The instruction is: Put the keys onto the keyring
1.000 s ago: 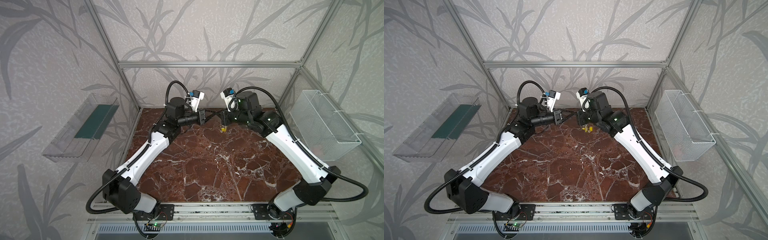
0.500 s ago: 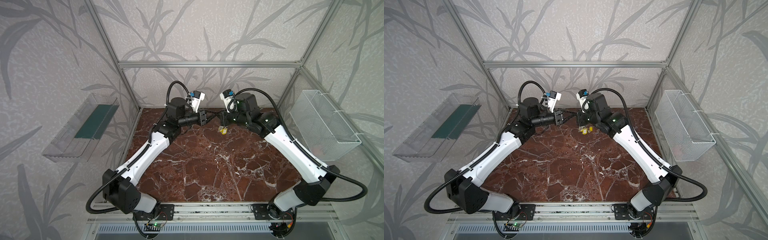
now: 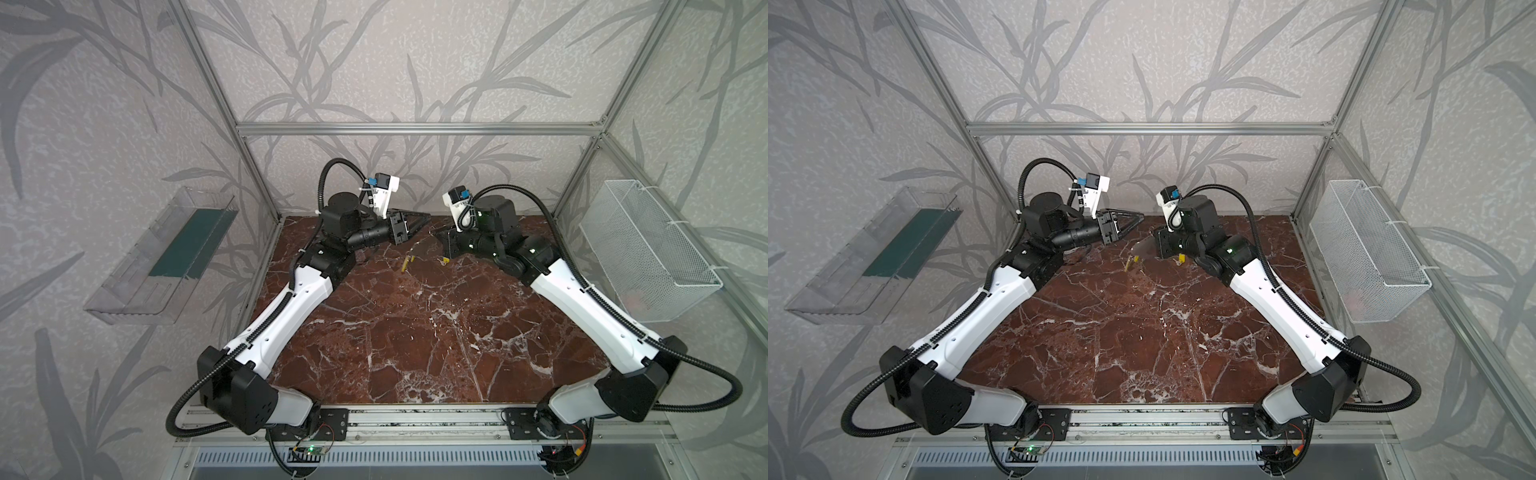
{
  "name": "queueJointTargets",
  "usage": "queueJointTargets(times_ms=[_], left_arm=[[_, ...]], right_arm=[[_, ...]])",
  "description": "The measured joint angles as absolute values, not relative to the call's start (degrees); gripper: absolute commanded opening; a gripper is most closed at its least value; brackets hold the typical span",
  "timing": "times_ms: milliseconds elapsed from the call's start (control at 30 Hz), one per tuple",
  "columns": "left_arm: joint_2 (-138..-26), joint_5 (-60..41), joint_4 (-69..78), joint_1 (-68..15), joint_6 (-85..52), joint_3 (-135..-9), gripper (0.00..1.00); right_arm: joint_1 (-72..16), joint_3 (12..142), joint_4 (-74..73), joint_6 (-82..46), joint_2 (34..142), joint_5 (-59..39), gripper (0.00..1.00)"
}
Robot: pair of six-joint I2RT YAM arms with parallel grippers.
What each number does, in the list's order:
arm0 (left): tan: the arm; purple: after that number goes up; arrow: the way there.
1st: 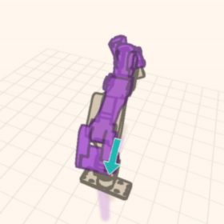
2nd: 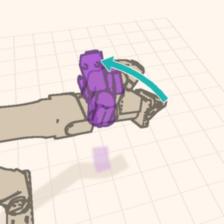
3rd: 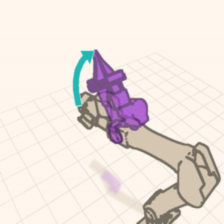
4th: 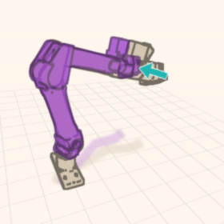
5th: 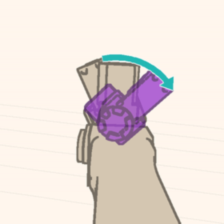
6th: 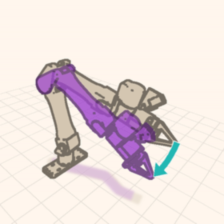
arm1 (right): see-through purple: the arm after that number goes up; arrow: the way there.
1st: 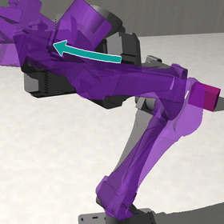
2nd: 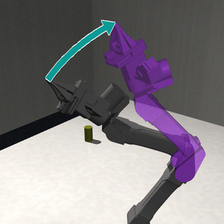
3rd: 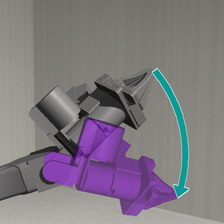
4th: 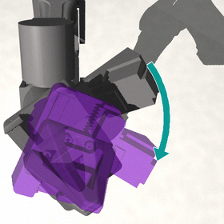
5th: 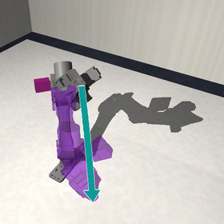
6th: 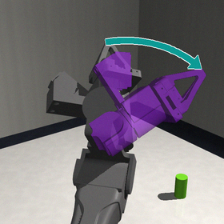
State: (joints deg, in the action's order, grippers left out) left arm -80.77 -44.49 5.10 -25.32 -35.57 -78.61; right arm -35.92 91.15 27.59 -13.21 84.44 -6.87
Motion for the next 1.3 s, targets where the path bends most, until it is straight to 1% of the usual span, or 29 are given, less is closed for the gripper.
queueJointTargets(times_ms=[700,933,1300], left_arm=[[-80.47,-44.95,5.21,-21.96,-36.05,-77.01,0.37],[-80.44,-44.62,5.21,-22.33,-36.23,-76.99,0.34],[-81.21,-42.28,3.53,-25.93,-34.81,-77.17,0.29]], right_arm=[[-33.04,86.94,19.27,-11.88,80.79,-15.64,0.00],[-32.91,86.91,18.20,-11.97,80.53,-16.95,0.00],[-32.91,86.91,17.82,-12.01,80.53,-17.19,0.00]])
